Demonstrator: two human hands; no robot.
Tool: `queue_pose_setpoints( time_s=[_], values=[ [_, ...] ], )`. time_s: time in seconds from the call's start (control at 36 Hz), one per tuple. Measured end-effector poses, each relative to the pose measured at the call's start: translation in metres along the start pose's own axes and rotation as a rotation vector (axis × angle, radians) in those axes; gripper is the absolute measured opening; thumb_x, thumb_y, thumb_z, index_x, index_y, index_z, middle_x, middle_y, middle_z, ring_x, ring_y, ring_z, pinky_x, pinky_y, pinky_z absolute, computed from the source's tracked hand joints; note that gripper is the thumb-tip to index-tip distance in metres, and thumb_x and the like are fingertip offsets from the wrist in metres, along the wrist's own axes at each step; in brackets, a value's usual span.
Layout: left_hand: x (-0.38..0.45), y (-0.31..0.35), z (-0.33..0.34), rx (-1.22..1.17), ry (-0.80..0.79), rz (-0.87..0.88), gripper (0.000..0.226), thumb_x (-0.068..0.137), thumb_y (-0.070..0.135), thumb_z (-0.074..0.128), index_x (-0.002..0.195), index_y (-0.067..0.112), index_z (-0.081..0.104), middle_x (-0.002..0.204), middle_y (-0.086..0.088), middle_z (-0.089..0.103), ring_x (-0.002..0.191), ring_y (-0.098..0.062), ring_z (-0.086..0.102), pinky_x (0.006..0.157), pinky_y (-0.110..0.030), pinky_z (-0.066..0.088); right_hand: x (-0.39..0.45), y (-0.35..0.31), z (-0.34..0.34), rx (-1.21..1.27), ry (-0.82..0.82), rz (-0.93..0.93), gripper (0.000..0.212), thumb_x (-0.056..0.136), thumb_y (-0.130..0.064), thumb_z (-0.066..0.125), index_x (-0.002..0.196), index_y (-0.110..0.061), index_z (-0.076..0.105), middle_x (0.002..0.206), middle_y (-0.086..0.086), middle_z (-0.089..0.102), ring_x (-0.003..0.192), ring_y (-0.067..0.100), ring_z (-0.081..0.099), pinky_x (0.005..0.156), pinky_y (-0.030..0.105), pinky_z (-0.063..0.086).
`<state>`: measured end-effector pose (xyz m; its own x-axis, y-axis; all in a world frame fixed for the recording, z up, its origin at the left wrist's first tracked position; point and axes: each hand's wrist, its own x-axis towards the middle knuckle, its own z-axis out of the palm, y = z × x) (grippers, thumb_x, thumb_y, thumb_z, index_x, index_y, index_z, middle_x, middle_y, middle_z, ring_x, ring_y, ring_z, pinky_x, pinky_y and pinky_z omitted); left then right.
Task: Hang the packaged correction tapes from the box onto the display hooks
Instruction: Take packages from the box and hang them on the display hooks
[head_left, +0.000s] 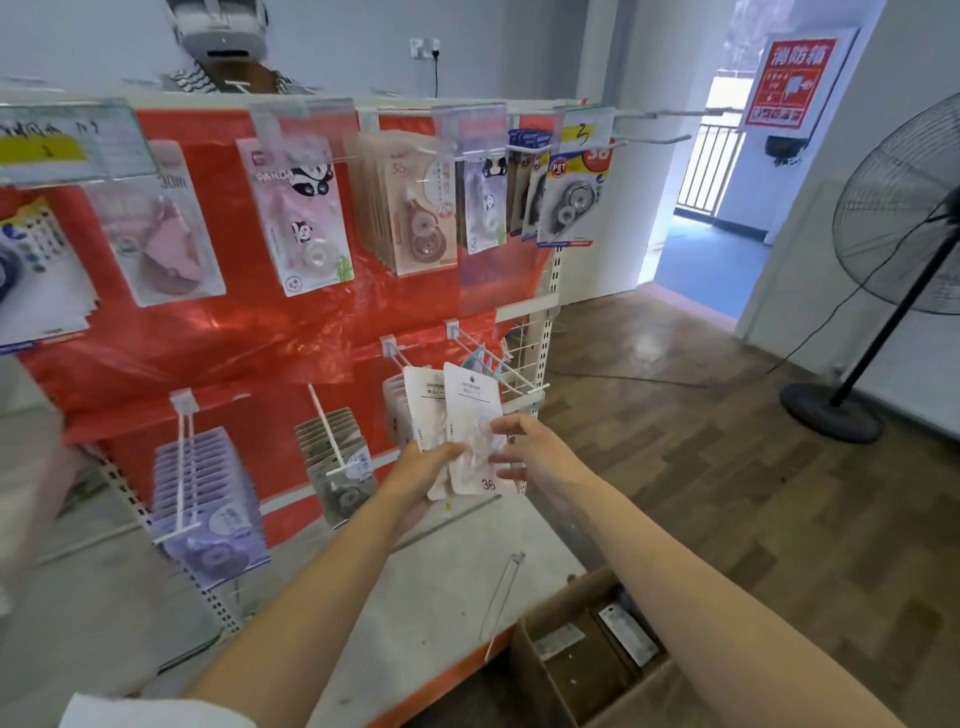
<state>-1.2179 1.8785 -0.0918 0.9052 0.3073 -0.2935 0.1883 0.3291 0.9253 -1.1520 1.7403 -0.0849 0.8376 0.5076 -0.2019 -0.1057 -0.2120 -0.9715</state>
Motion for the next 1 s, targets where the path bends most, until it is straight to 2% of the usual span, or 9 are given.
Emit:
queue_pose_setpoints(
  time_s=[0.14, 0.22, 0.31, 0.42, 0.58, 0.72, 0.83, 0.94, 1.0],
  values=[
    [0.000, -0.003, -0.013, -0.035, 0.047, 0.019, 0.036, 0.083, -0.010, 0.061, 0.117, 0.000, 0.058, 0.096, -0.011, 0.069, 0.081, -0.026, 0.067, 0.058, -0.034, 0.057, 0.009, 0.013, 0.002, -0.032, 0.086, -0.012, 0.032, 0.086, -0.003, 0.065, 0.110, -0.011, 0.045, 0.094, 0.001, 0.048, 0.079, 0.013, 0.054, 0.064, 0.025, 0.048],
    [-0.004, -0.002, -0.015, -0.061, 0.008, 0.023, 0.035, 0.083, -0.011, 0.060, 0.116, 0.002, 0.058, 0.095, -0.011, 0.070, 0.082, -0.026, 0.068, 0.058, -0.033, 0.057, 0.015, 0.019, 0.003, -0.018, 0.159, 0.009, 0.033, 0.082, -0.015, 0.074, 0.096, -0.018, 0.043, 0.094, 0.002, 0.054, 0.092, 0.022, 0.058, 0.085, 0.040, 0.053],
    [-0.004, -0.001, -0.016, -0.060, 0.003, 0.023, 0.037, 0.081, -0.010, 0.062, 0.116, 0.002, 0.059, 0.101, -0.013, 0.070, 0.086, -0.027, 0.068, 0.063, -0.034, 0.058, 0.011, 0.018, 0.001, 0.044, 0.050, 0.077, 0.020, 0.084, -0.028, 0.073, 0.093, -0.019, 0.058, 0.098, 0.006, 0.069, 0.098, 0.027, 0.066, 0.094, 0.046, 0.052],
    [-0.001, -0.003, -0.017, -0.028, 0.002, 0.034, 0.043, 0.080, -0.004, 0.069, 0.121, 0.002, 0.058, 0.110, -0.016, 0.069, 0.099, -0.032, 0.067, 0.085, -0.044, 0.055, 0.012, 0.019, 0.000, 0.126, -0.012, 0.120, 0.070, 0.058, -0.049, 0.082, 0.115, -0.012, 0.063, 0.108, 0.008, 0.072, 0.101, 0.030, 0.068, 0.094, 0.050, 0.051],
    [0.002, -0.009, -0.019, 0.120, 0.065, 0.063, 0.030, 0.089, 0.015, 0.065, 0.118, 0.016, 0.059, 0.116, -0.007, 0.067, 0.105, -0.025, 0.064, 0.095, -0.045, 0.050, 0.017, 0.022, -0.007, 0.116, 0.030, 0.121, 0.062, 0.062, -0.040, 0.082, 0.114, -0.012, 0.065, 0.108, 0.007, 0.072, 0.101, 0.030, 0.067, 0.093, 0.053, 0.051],
    [0.000, -0.012, -0.032, 0.142, 0.131, 0.046, 0.029, 0.087, 0.007, 0.066, 0.113, 0.015, 0.059, 0.104, -0.005, 0.068, 0.086, -0.019, 0.066, 0.069, -0.032, 0.055, 0.025, 0.032, -0.014, -0.007, 0.126, 0.108, 0.041, 0.072, -0.026, 0.078, 0.110, -0.015, 0.067, 0.104, 0.006, 0.072, 0.097, 0.028, 0.068, 0.089, 0.049, 0.054],
    [-0.002, -0.012, -0.045, 0.159, 0.233, 0.021, 0.031, 0.087, 0.008, 0.066, 0.116, 0.015, 0.058, 0.108, -0.007, 0.065, 0.086, -0.022, 0.064, 0.063, -0.030, 0.052, 0.029, 0.043, -0.014, -0.079, 0.182, 0.198, 0.037, 0.080, -0.023, 0.072, 0.115, -0.017, 0.061, 0.106, 0.004, 0.068, 0.097, 0.025, 0.066, 0.088, 0.045, 0.054],
    [-0.005, -0.016, -0.054, 0.153, 0.302, 0.008, 0.037, 0.087, 0.003, 0.065, 0.122, 0.007, 0.057, 0.115, -0.011, 0.064, 0.097, -0.029, 0.062, 0.075, -0.035, 0.052, 0.038, 0.063, -0.010, -0.077, 0.151, 0.235, 0.055, 0.069, -0.026, 0.072, 0.121, -0.015, 0.059, 0.106, 0.004, 0.069, 0.098, 0.026, 0.065, 0.091, 0.047, 0.053],
    [-0.007, -0.017, -0.058, 0.176, 0.338, 0.006, 0.038, 0.086, 0.003, 0.066, 0.123, 0.006, 0.058, 0.117, -0.011, 0.064, 0.102, -0.031, 0.062, 0.085, -0.039, 0.051, 0.049, 0.079, -0.008, -0.068, 0.122, 0.198, 0.050, 0.070, -0.020, 0.070, 0.119, -0.014, 0.063, 0.107, 0.004, 0.070, 0.102, 0.025, 0.065, 0.096, 0.047, 0.050]
  ],
)
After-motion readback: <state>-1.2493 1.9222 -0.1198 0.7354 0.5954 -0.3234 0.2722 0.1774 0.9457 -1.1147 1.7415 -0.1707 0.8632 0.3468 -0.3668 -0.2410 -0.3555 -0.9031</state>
